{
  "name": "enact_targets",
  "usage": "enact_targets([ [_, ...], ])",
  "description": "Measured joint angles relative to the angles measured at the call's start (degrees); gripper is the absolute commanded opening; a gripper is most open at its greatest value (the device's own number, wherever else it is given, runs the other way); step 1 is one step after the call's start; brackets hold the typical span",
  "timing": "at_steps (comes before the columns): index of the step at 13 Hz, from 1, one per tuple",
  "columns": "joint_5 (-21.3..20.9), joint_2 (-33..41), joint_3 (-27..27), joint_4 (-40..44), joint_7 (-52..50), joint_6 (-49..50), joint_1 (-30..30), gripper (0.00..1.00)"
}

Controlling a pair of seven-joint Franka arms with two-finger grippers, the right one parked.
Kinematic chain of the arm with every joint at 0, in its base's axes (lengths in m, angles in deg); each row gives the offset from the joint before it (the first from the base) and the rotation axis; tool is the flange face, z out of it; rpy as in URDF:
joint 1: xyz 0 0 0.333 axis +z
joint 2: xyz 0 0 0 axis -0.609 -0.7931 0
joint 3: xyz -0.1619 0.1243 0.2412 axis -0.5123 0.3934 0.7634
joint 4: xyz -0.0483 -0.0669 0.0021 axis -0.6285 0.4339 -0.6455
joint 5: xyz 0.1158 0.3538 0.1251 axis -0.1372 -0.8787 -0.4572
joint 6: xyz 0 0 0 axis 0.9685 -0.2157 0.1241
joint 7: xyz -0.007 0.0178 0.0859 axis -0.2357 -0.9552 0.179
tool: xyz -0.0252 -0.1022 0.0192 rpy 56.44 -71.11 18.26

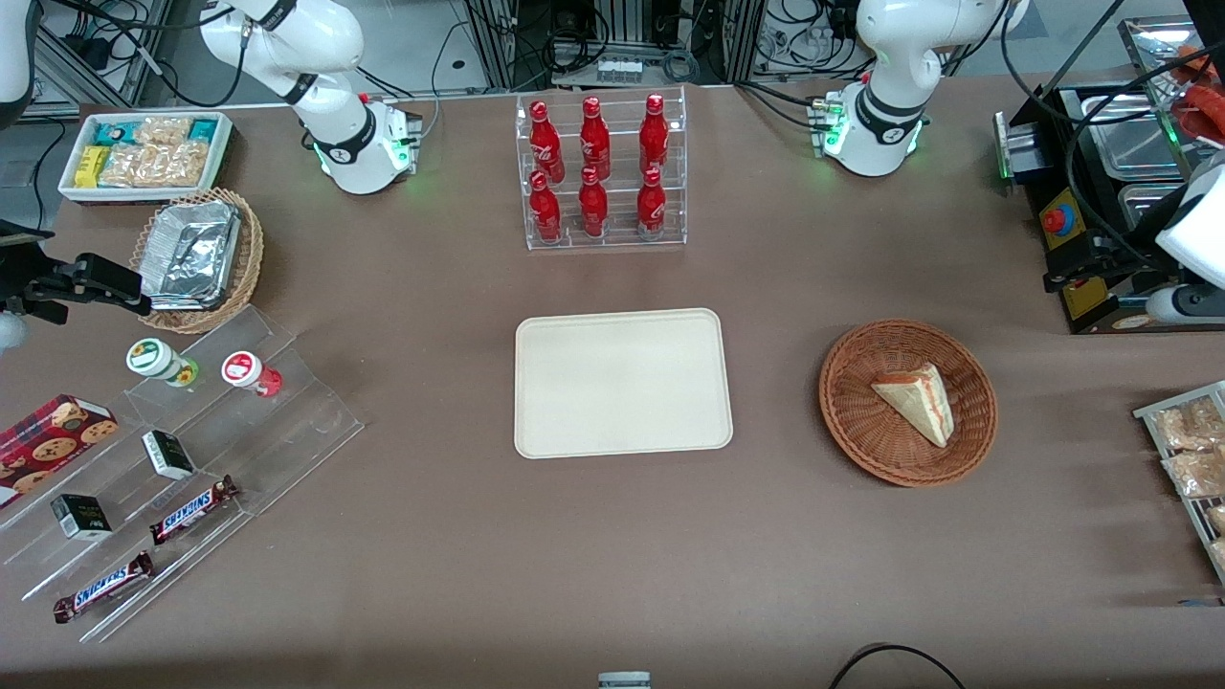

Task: Place sandwich from basket to tray
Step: 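Move the left gripper down over the wrapped sandwich in the wicker basket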

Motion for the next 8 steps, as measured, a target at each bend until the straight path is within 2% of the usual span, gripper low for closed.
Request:
enact_targets([
  [5,0.0,-0.1,2.2,-1.5,0.4,0.1,-1.3,1.00],
  [8,0.0,-0.7,2.3,-5.2,0.4,-5.5,-1.3,1.00],
])
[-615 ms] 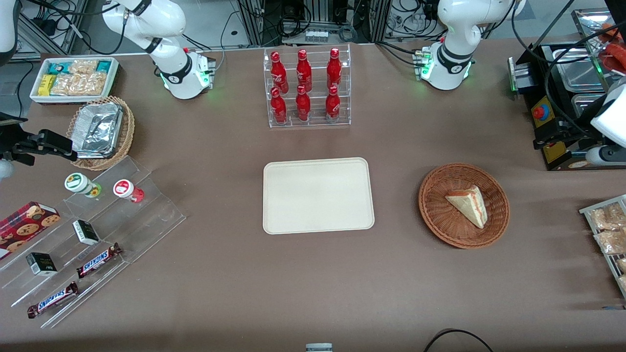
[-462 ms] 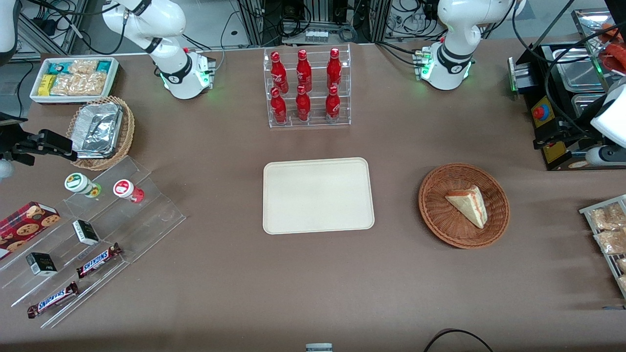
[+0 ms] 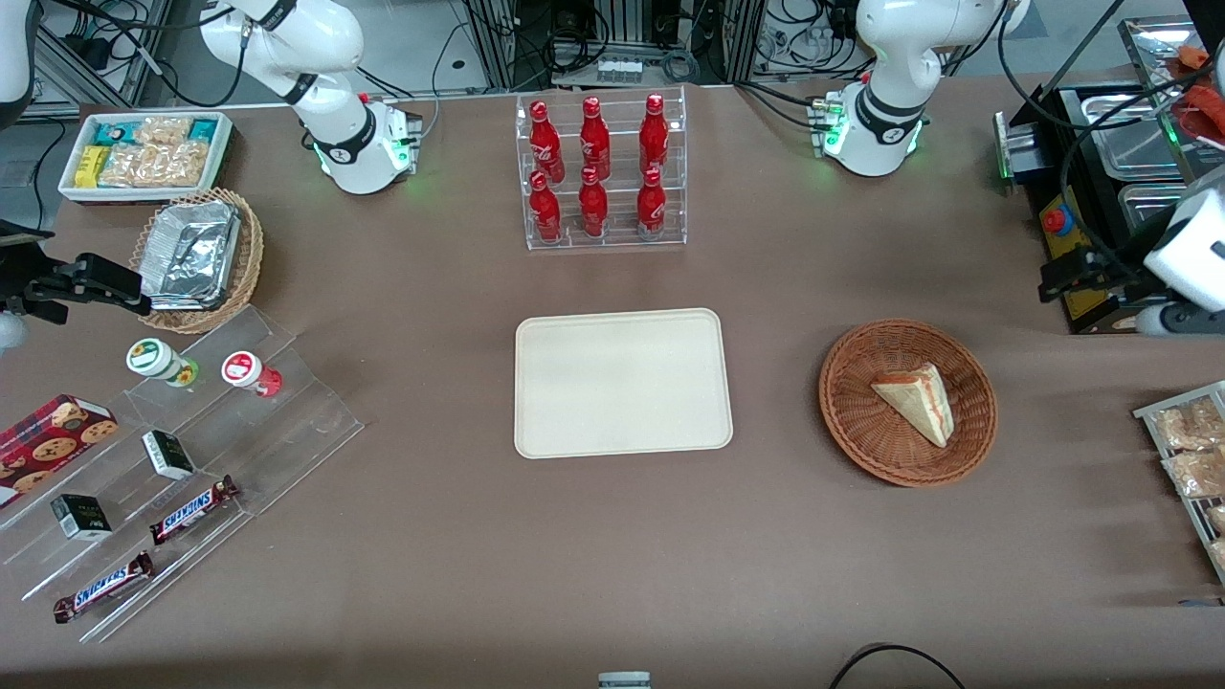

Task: Place sandwich from basket to tray
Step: 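Move the left gripper down over the wrapped sandwich in the wicker basket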

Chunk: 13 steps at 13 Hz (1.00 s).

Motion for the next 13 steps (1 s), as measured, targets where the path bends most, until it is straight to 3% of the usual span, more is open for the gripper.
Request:
enact_targets([
  [4,0.0,-0.9,0.1,-11.6,-5.4,-15.6,-0.1,1.00],
  [9,0.0,-2.3,-0.7,-22.6,-23.7,-33.7,-0.8,1.00],
  [13,0.0,-4.9,-2.7,-27.5,-33.2,-41.8,-1.1,1.00],
])
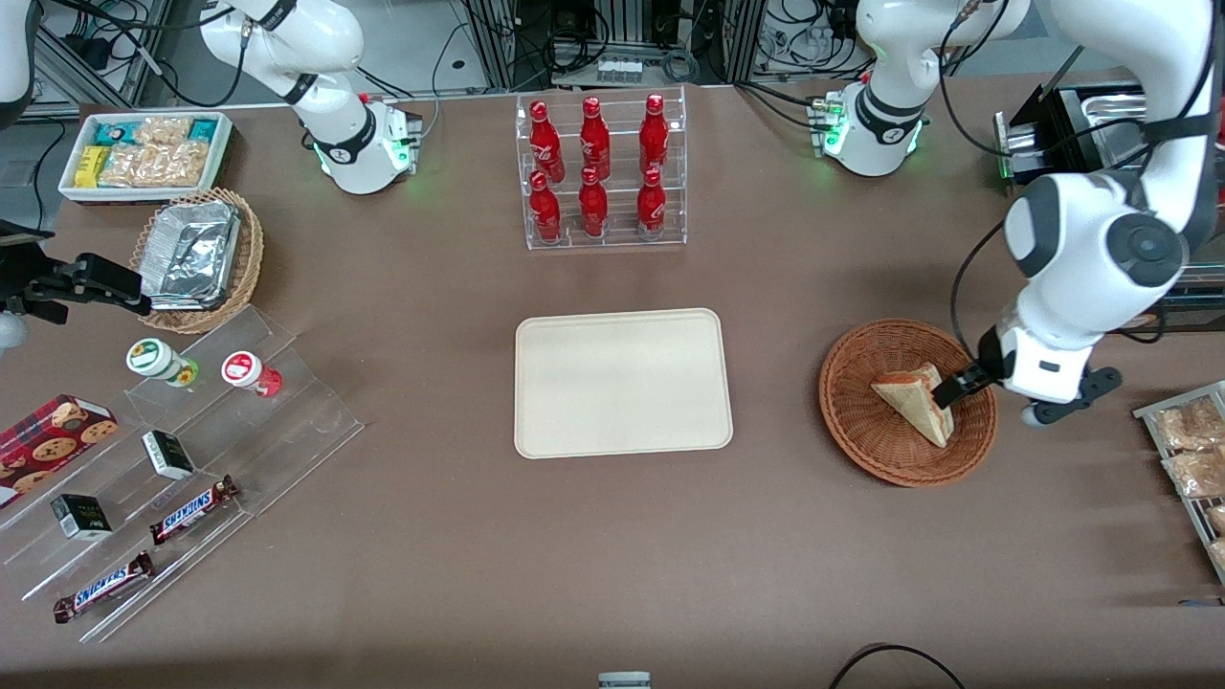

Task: Place sandwich from basket to tray
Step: 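Move the left gripper down over the wrapped sandwich in the wicker basket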

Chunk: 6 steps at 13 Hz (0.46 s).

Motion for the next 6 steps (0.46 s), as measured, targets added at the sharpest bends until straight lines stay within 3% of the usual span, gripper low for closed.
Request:
enact_targets([
  [6,0.0,-1.2,0.0,-6.2,-0.8,-5.3,0.0,1.00],
])
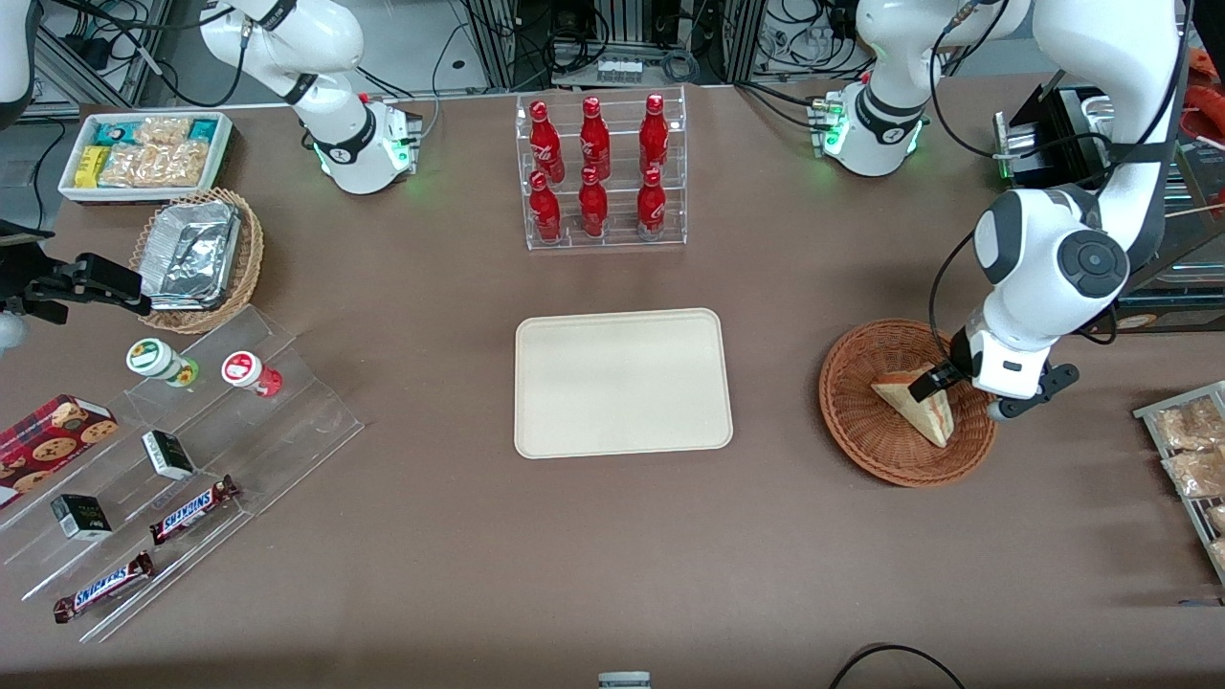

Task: Place sandwich from basket to tray
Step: 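Move the left gripper down over the wrapped sandwich in the wicker basket, then close the left gripper on the sandwich's wrapped end, then lift the sandwich and carry it with the left gripper over the tray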

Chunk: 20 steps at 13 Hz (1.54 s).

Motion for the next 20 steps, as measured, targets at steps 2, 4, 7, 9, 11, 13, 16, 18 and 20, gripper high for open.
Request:
enact_targets([
  [2,0.0,-0.8,0.0,-0.3,-0.1,0.0,0.0,1.00],
  [4,0.0,-1.7,0.0,-0.4,-0.1,-0.3,0.0,1.00],
  [7,0.0,-3.8,0.0,-0.7,-0.1,-2.5,0.0,1.00],
  [9,0.0,-5.4,0.0,-1.0,-0.1,-4.1,0.0,0.92],
  [11,0.0,-6.4,0.0,-1.0,-0.5,-5.0,0.0,0.26],
  [13,0.0,-6.5,0.1,-1.0,-0.8,-5.1,0.0,0.00],
  [16,0.0,-5.6,0.1,-0.3,-0.7,-2.6,0.1,0.00],
  [18,-0.2,-2.9,0.0,2.7,-0.3,5.0,0.1,0.00],
  [20,-1.1,0.6,-1.6,7.2,0.0,13.9,0.1,0.00],
])
